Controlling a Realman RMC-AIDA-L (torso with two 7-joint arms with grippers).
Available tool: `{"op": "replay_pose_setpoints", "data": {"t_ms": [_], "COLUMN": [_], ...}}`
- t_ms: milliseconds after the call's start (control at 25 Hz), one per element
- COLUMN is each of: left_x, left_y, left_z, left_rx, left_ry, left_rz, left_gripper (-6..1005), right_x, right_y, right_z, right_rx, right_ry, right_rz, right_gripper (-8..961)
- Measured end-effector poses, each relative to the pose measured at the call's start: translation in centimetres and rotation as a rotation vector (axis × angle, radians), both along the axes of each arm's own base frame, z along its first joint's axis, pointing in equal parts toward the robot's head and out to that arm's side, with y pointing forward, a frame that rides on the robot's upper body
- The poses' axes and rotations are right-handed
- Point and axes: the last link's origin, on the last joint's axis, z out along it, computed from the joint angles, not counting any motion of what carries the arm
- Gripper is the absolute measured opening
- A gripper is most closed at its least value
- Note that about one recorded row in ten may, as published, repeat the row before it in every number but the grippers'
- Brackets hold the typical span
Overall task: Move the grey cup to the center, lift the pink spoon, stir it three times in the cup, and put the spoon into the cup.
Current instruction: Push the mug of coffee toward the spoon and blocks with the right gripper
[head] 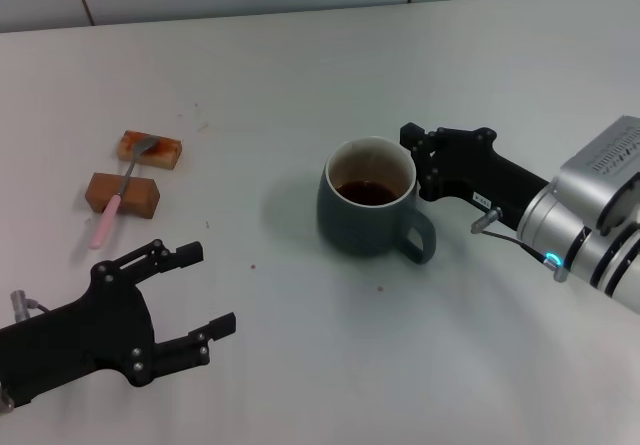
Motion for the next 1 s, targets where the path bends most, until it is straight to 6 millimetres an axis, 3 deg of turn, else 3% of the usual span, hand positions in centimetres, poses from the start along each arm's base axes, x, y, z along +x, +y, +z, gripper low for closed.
{"op": "replay_pose_setpoints", "data": {"t_ms": [1000], "left_x": [0.4], "left_y": [-0.1], "left_z": [-0.3], "left_rx": [-0.008], "left_ry": [-0.005], "left_rz": [-0.028], "left_gripper": [812], "right_x": [-3.9], "right_y": [1.1], "right_z": [-3.2], "right_rx": [-0.154], "right_ry": [-0.035], "right_rz": [0.059], "right_gripper": [-1]}}
